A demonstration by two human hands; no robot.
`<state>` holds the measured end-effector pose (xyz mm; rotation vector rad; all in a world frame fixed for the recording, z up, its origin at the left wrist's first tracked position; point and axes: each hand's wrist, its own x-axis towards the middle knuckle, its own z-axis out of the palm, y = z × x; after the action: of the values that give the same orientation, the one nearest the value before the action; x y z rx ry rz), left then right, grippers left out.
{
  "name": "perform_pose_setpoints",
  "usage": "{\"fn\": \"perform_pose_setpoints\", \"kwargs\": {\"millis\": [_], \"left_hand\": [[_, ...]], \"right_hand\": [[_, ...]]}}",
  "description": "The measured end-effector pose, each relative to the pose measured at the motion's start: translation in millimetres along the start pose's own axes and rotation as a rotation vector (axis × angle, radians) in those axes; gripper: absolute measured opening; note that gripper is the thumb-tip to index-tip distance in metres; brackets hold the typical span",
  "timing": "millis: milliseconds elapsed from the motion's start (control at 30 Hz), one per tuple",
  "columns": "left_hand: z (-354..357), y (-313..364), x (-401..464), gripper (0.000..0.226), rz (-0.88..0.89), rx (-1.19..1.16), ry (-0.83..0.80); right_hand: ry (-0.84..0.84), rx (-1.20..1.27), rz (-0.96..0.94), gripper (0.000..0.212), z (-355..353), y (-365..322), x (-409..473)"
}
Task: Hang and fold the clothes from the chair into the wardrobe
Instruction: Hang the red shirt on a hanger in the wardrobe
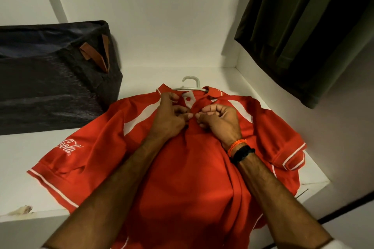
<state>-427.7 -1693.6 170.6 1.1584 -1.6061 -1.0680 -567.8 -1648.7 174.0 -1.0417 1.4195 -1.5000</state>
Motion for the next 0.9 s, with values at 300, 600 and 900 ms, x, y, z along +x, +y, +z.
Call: {"fn": "perform_pose_setpoints", "kwargs": {"millis": [300, 600, 900], "left_hand": [[4, 7, -2, 0.032, -0.143, -0.034, 0.010], [1, 11, -3, 0.024, -0.178, -0.232, 0.022], [5, 5, -1, 0.028, -0.010, 0.113, 0.077]], "right_hand": [[-0.027, 0.064, 0.086, 0.034, 1, -8, -1], [-0.034, 0.057, 0.091, 0.040, 0, -9, -1], [-0.034, 0.067, 0.117, 0.033, -3, -12, -1]]}}
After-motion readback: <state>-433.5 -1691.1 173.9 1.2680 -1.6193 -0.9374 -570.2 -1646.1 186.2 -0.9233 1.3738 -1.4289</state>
